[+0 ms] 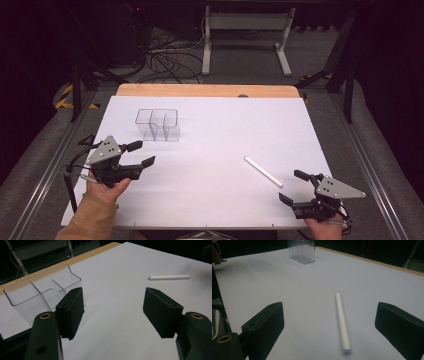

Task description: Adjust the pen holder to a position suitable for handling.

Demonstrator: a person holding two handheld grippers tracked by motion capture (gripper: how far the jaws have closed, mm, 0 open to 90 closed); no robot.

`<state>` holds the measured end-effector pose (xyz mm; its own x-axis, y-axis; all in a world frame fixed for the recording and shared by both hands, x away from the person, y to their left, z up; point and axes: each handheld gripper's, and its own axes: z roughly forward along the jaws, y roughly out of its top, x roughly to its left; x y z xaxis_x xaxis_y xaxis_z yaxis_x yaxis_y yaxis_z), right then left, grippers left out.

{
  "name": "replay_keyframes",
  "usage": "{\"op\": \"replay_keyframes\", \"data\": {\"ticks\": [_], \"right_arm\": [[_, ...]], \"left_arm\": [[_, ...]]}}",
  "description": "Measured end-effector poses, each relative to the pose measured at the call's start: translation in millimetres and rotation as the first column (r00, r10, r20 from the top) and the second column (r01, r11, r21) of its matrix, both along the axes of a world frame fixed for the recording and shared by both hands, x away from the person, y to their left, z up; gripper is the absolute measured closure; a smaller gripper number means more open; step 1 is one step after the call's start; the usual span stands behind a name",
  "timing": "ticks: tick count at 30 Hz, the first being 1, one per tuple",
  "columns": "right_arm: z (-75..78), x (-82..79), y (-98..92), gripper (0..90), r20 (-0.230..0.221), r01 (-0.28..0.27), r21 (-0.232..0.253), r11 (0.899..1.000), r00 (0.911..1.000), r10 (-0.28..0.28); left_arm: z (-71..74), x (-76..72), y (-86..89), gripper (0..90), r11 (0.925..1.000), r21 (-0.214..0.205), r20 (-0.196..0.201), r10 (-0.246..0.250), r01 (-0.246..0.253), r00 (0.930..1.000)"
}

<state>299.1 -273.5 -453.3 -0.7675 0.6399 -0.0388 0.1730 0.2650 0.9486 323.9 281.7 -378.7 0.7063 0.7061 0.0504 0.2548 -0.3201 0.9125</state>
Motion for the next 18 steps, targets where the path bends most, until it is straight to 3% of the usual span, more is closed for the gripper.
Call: {"op": "replay_keyframes", "data": {"ticks": [4,9,14,18], "right_arm": [[-0.2,0.2,0.5,9.4,-0.001,-0.004,-0.001,1.0,1.0,0.004],[-0.1,-0.2,0.3,9.6,0.0,-0.01,-0.001,1.0,1.0,0.01],[0.1,0.6,0.5,10.0,-0.003,-0.018,0.005,1.0,0.9998,0.018],[-0.2,1.3,1.7,10.0,-0.003,-0.025,0.003,1.0,0.9997,0.025]], "left_arm": [[4.9,2.1,1.3,36.5,0.9996,0.019,0.021,0.022,-0.023,0.9995],[12.6,12.6,5.1,37.1,0.9949,0.099,0.03,0.015,-0.018,0.9994],[17.4,26.9,10.1,39.3,0.9945,0.096,-0.032,-0.038,0.041,0.9988],[17.9,39.6,15.2,41.8,0.996,0.062,-0.085,-0.058,0.064,0.9946]]}}
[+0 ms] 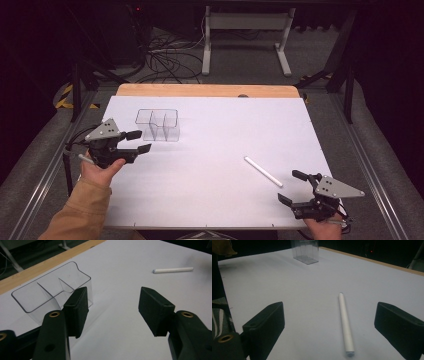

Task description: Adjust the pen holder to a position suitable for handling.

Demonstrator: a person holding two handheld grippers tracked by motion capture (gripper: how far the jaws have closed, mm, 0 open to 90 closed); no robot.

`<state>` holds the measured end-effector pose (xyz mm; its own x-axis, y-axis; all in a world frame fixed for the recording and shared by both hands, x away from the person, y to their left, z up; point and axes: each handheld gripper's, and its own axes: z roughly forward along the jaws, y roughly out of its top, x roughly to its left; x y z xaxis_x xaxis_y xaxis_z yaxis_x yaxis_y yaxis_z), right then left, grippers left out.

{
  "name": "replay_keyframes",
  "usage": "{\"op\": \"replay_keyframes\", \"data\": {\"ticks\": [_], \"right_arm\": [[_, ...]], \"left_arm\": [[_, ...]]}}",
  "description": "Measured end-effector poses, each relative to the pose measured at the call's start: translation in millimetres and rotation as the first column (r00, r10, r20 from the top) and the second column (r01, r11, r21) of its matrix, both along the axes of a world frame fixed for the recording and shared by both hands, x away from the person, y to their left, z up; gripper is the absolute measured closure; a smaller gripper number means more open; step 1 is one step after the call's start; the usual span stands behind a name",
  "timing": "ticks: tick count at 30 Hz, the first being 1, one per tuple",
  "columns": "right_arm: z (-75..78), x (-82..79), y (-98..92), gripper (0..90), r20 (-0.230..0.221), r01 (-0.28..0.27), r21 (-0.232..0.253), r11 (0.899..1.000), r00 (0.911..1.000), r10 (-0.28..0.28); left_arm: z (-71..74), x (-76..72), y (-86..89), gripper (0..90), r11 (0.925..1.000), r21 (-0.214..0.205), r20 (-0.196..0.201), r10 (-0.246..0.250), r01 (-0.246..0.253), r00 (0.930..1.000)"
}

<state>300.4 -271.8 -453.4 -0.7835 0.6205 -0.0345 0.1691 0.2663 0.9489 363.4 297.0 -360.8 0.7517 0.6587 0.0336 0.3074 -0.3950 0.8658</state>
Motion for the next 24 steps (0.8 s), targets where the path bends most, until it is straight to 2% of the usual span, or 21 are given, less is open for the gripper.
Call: {"op": "replay_keyframes", "data": {"ticks": [3,5,7,13,17,18,19,20,24], "right_arm": [[0.1,0.2,-0.1,10.0,0.001,-0.001,0.0,1.0,1.0,0.001],[0.0,0.3,0.0,10.0,0.0,-0.004,0.002,1.0,1.0,0.004],[-0.2,0.9,0.3,9.9,0.0,-0.005,-0.001,1.0,1.0,0.005],[-0.3,1.2,0.4,10.0,0.001,-0.007,-0.002,1.0,1.0,0.007],[-0.4,1.4,0.2,10.0,0.0,-0.007,0.0,1.0,1.0,0.007],[-0.4,1.3,0.1,10.0,0.001,-0.007,0.0,1.0,1.0,0.007],[-0.4,1.3,0.1,9.9,0.001,-0.007,0.0,1.0,1.0,0.007],[-0.4,1.4,0.1,9.9,0.001,-0.008,0.001,1.0,1.0,0.008],[-0.7,1.7,0.4,10.0,-0.001,-0.01,0.001,1.0,0.9999,0.01]], "left_arm": [[0.1,6.5,1.6,41.0,1.0,-0.007,0.002,0.002,-0.002,1.0],[0.7,11.3,3.0,41.0,1.0,0.003,-0.005,0.003,-0.003,1.0],[0.4,18.3,6.2,40.0,0.9997,-0.008,0.008,0.021,-0.021,0.9997],[-0.9,29.0,10.6,39.0,0.9992,-0.022,0.009,0.035,-0.035,0.9994],[-3.1,35.1,10.0,38.6,0.999,0.007,0.017,0.044,-0.044,0.9989],[-2.4,36.1,9.7,38.5,0.9987,0.024,0.011,0.044,-0.044,0.999],[-1.0,37.1,9.6,38.4,0.9979,0.053,0.018,0.037,-0.038,0.9992],[-0.1,37.7,9.1,38.0,0.9974,0.064,0.026,0.031,-0.033,0.9992],[3.7,41.5,9.4,36.8,0.9968,0.08,0.041,0.003,-0.006,0.9991]]}}
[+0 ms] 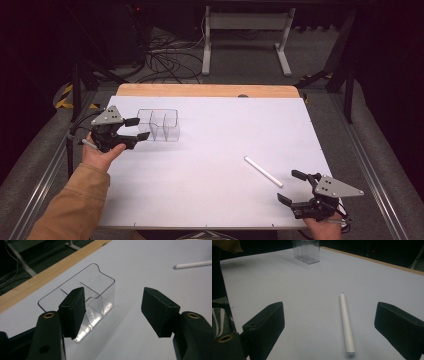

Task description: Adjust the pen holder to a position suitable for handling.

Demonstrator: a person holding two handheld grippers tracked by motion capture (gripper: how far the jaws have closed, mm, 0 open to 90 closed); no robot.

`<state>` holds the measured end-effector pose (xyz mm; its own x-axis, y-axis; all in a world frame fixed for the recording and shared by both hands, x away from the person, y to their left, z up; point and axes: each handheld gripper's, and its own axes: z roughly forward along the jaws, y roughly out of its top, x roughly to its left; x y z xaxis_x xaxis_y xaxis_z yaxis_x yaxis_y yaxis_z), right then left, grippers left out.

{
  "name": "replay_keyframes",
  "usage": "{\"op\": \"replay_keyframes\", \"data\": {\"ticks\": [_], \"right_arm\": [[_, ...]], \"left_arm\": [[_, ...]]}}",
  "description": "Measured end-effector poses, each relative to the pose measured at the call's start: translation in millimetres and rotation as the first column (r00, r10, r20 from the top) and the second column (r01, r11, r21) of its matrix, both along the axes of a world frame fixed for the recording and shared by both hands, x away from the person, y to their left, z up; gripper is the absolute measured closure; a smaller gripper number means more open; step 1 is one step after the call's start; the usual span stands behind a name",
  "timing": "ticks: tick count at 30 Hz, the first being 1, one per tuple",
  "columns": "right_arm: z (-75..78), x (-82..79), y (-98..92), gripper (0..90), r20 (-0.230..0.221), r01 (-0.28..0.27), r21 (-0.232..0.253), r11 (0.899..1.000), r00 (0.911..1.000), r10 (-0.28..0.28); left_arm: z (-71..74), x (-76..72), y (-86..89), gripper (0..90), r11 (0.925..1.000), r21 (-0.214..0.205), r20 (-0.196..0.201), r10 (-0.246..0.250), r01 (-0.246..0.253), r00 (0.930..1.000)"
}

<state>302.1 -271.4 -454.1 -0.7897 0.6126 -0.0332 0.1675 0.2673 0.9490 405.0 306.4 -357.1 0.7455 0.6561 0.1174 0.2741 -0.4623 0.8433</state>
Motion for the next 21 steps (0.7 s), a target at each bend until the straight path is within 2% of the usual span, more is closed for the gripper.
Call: {"op": "replay_keyframes", "data": {"ticks": [2,6,10,17,20,21], "right_arm": [[0.3,-0.2,0.2,9.9,0.002,-0.002,-0.002,1.0,1.0,0.002],[0.4,-0.2,0.8,9.9,0.0,-0.005,0.0,1.0,1.0,0.005],[0.8,-0.4,1.9,9.9,0.003,-0.012,-0.005,1.0,0.9999,0.012],[1.0,-0.4,1.0,9.8,0.004,-0.015,0.002,1.0,0.9999,0.015],[1.8,-1.2,1.5,9.7,0.007,-0.017,0.002,1.0,0.9998,0.017],[1.9,-1.3,1.5,9.7,0.005,-0.017,0.003,1.0,0.9998,0.017]], "left_arm": [[1.6,4.0,-0.1,37.9,0.9997,0.02,0.001,-0.01,0.01,0.9999],[3.5,15.0,-0.3,38.7,0.9988,0.038,-0.026,-0.03,0.031,0.9992],[3.6,27.8,-3.2,38.8,0.9948,0.095,-0.05,-0.03,0.035,0.9983],[0.7,42.5,-8.7,39.4,0.9817,0.188,-0.075,-0.017,0.03,0.9971],[-1.1,46.2,-9.1,40.6,0.978,0.207,-0.077,-0.01,0.026,0.997],[-3.7,49.7,-9.5,40.9,0.9739,0.226,-0.076,-0.004,0.021,0.9971]]}}
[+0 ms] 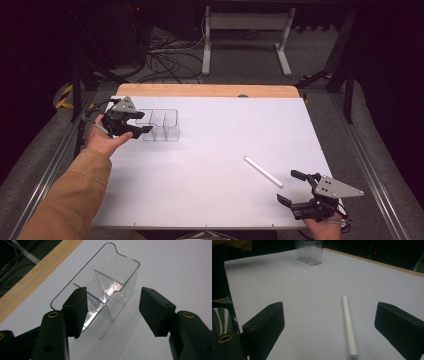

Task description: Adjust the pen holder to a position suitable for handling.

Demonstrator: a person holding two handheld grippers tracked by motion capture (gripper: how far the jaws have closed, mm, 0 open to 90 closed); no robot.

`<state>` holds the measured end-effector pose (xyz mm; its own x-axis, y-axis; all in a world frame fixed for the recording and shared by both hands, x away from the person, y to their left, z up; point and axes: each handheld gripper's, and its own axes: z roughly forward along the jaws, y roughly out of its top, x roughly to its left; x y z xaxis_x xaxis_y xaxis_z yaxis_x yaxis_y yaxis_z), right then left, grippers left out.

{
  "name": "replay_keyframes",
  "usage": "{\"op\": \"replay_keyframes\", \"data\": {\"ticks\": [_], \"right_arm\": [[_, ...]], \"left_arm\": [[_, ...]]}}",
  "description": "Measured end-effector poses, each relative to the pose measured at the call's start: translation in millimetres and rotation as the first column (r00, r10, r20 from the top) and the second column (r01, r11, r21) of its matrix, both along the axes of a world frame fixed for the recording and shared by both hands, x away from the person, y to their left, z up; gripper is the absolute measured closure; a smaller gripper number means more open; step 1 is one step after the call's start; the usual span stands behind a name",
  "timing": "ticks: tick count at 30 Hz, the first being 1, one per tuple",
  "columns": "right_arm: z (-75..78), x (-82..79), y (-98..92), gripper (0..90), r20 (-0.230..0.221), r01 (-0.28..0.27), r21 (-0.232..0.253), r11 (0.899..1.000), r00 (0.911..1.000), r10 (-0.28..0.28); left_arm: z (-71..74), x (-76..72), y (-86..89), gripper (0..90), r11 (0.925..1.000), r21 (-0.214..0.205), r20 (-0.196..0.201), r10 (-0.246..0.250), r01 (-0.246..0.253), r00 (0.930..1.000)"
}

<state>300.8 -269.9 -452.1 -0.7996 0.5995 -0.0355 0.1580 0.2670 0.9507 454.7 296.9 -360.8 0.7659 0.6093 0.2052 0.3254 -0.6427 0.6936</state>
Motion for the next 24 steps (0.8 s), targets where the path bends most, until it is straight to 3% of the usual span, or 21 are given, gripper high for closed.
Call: {"op": "replay_keyframes", "data": {"ticks": [13,24], "right_arm": [[-0.8,1.2,-0.3,9.7,-0.003,-0.007,0.001,1.0,1.0,0.007],[-1.3,1.3,0.4,9.7,-0.009,-0.013,0.001,1.0,0.9999,0.013]], "left_arm": [[-13.6,16.1,-5.6,42.6,0.9958,0.091,-0.04,0.015,-0.012,0.9991],[-23.1,22.9,-15.2,46.2,0.9909,0.134,-0.085,0.017,-0.006,0.9963]]}}
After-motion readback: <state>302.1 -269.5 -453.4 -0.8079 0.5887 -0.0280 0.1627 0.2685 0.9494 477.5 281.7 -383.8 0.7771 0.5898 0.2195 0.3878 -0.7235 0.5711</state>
